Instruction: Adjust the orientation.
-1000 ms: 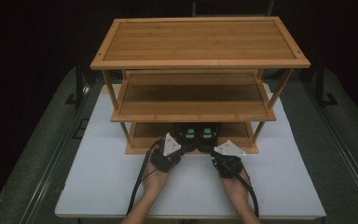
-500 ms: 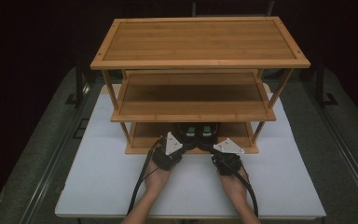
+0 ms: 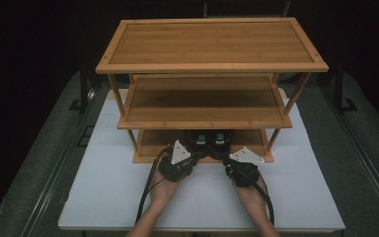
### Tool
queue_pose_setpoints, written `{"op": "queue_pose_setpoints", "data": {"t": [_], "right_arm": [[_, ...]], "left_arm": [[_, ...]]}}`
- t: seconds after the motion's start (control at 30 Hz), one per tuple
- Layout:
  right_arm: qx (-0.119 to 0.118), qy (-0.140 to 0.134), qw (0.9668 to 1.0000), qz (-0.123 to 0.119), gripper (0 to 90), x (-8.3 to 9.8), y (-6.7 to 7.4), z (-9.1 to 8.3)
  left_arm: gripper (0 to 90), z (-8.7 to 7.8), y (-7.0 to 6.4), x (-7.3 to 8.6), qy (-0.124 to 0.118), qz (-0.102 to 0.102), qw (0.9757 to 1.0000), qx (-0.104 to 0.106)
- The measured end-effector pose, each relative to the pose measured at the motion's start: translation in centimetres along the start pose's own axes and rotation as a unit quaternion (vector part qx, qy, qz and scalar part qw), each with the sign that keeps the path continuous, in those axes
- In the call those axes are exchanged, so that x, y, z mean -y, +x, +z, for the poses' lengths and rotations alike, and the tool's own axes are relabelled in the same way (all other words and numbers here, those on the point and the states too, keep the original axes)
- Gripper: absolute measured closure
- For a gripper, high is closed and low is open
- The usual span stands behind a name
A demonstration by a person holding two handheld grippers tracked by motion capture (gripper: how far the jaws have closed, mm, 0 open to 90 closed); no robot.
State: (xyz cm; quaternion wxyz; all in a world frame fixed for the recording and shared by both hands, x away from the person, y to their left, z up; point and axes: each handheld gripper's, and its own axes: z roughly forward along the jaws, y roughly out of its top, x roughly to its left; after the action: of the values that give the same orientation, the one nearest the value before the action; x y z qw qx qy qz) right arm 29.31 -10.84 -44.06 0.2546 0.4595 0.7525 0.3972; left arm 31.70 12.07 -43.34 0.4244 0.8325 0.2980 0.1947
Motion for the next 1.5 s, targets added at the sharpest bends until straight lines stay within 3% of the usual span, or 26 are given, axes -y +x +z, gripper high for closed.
{"op": "queue_pose_setpoints", "data": {"t": [0.13, 0.3, 0.43, 0.63, 0.77, 1.03, 1.33, 1.5], "right_arm": [[-0.017, -0.002, 0.9998, 0.004, 72.3, 0.0, -0.1, -0.6], [-0.034, 0.004, 0.9994, -0.001, 63.4, 0.1, -0.2, -1.0], [-0.054, 0.008, 0.9985, -0.006, 55.0, 0.4, -0.5, -1.4], [-0.074, 0.018, 0.9971, 0.001, 48.1, 1.3, -1.2, -2.0], [-0.083, 0.025, 0.9962, 0.007, 44.1, 1.8, -1.8, -2.4], [-0.093, 0.027, 0.9953, 0.010, 37.4, 2.2, -2.7, -3.2], [-0.097, 0.027, 0.9949, 0.010, 33.0, 2.8, -3.6, -4.1], [-0.098, 0.026, 0.9948, 0.011, 31.6, 3.2, -4.4, -4.8]], "left_arm": [[66.2, -0.5, -0.4, -0.1, 0.002, 0.005, 0.9999, 0.011], [56.2, -1.1, -0.3, 0.1, -0.007, -0.009, 0.9995, 0.028], [49.6, -1.9, -0.2, 0.3, -0.019, -0.017, 0.9992, 0.029], [46.3, -2.5, -0.3, 0.7, -0.013, -0.010, 0.9992, 0.037], [44.2, -2.7, -0.3, 1.1, -0.011, -0.017, 0.9989, 0.043], [38.8, -3.2, -0.2, 1.6, -0.004, -0.019, 0.9986, 0.049], [31.2, -4.5, -0.2, 1.7, 0.001, -0.004, 0.9984, 0.056], [28.5, -5.2, 0.2, 2.1, 0.003, -0.006, 0.9985, 0.055]]}}
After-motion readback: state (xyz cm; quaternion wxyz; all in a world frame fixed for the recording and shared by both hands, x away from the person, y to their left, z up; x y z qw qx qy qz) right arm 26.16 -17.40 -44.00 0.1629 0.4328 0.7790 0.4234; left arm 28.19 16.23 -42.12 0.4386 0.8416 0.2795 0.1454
